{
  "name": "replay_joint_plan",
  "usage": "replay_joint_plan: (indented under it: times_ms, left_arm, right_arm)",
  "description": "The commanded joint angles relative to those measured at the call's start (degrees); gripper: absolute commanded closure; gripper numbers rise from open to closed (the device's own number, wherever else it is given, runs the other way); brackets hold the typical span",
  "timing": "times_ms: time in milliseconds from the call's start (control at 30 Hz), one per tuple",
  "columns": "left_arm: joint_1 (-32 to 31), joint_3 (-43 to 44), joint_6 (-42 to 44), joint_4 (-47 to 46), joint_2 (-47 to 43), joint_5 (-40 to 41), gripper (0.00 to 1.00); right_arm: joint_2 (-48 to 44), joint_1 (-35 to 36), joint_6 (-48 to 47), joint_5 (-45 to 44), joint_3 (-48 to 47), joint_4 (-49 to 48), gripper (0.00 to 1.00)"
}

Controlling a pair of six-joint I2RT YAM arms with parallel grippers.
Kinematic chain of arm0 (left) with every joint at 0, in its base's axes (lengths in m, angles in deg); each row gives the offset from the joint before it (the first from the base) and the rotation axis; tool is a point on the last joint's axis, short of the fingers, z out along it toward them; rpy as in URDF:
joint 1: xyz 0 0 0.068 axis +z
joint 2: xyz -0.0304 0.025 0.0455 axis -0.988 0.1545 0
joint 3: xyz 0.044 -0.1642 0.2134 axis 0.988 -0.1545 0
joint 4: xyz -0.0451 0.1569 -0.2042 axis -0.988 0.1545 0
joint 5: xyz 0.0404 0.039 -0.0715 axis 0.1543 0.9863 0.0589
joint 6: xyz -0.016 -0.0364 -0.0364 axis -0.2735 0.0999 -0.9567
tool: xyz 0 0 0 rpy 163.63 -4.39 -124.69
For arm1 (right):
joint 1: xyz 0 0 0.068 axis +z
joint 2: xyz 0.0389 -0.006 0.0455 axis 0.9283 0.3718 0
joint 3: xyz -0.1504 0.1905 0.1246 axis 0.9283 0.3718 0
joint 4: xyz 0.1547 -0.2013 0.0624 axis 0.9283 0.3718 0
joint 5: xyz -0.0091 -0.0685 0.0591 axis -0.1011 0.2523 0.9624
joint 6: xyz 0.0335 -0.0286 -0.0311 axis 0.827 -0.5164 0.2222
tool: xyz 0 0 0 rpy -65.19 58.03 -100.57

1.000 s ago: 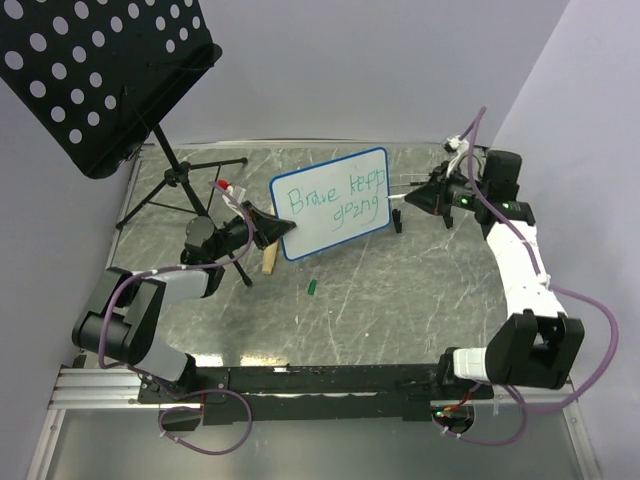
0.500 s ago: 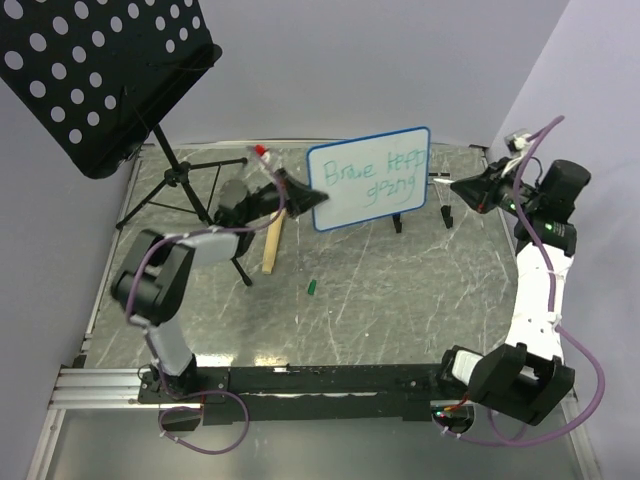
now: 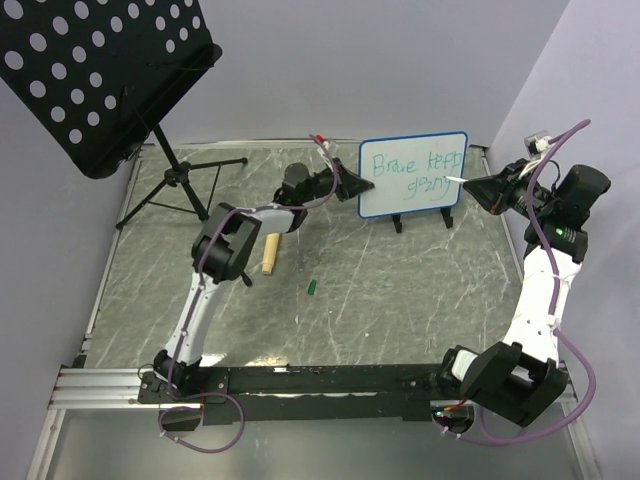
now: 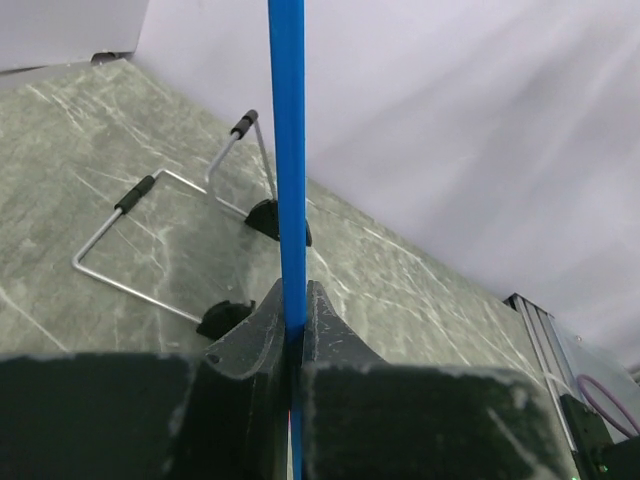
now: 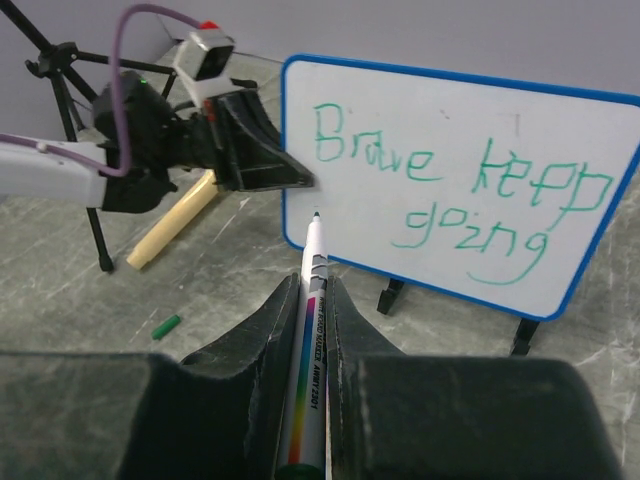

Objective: Write a sentence on the whiteboard
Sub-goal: Put down the whiteboard on the whiteboard stand.

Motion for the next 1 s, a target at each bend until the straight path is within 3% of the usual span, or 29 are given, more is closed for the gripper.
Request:
replay_joint_plan:
  times_ms: [0,233,400,967]
  left_arm:
    - [-1.0,11.5,-0.9,-3.7,3.0,2.0,0.99]
    - [-3.2,26.0,2.3,6.0,10.5,2.5,0.99]
    - [-3.6,28.4,2.1,7.3,13.1,3.1,0.99]
    - [-3.9,17.9,1.0,2.0,12.5,6.1,0.99]
  right_arm:
    - [0.4,-0.3,0.6,2.1,0.1,-2.7,1.00]
    - [2.0,-0.3,0.8,2.0,0.4,-3.2,1.00]
    - [2.9,-0.3,0.5,2.1,0.4,-3.1,1.00]
    - [3.8,-0.3,1.1,3.1,1.3,-3.6,1.00]
